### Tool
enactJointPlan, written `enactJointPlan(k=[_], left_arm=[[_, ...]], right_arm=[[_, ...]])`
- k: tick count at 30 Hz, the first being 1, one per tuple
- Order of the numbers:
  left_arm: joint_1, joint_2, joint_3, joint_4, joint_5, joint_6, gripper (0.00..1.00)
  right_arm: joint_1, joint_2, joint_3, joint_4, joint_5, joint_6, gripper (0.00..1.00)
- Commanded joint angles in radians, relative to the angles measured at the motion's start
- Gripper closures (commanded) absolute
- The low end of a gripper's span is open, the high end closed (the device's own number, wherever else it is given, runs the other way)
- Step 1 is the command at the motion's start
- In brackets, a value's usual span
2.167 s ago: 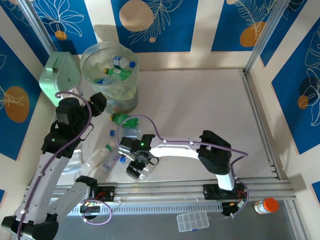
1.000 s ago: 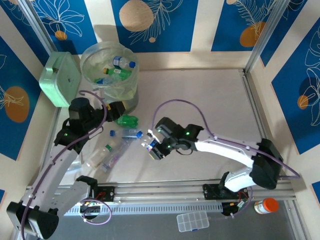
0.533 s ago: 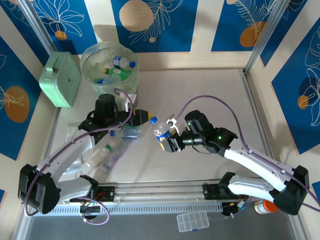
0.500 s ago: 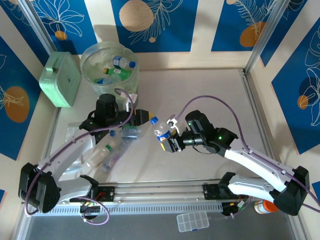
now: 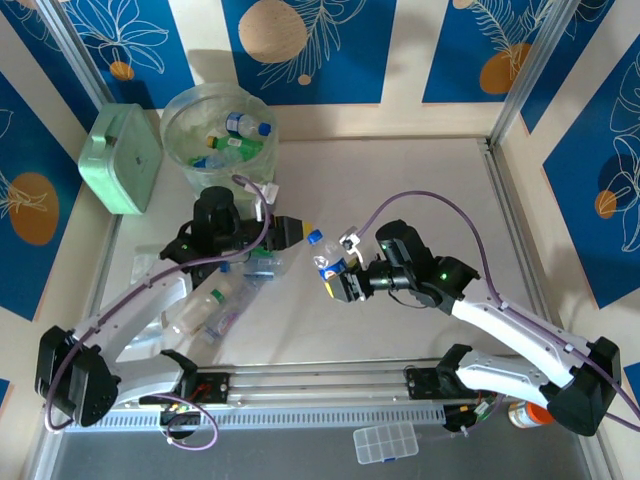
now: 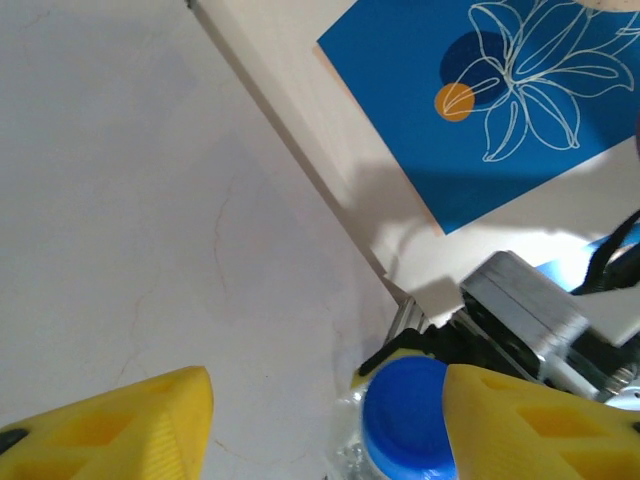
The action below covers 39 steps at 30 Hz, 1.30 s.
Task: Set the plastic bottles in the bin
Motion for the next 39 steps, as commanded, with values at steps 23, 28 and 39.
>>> enactJointPlan(k=[23,28,39], left_arm=[[-0.086,0.054,0.049,0.034,0.112,0.068,0.83],[-0.086,0.031,0.053,0.020,0.082,0.082,0.85],[0.092,-0.042,0.121,0.005,-0.088,0.011,1.00]], right_arm=[[0.000,0.015,0.005,0.025,0.001,0.014,0.50],[0.008,0.011,0.013,0.011,0.036,0.017,0.22],[0.005,-0.154,0.032,-0.008,0.036,0.010,0.00]])
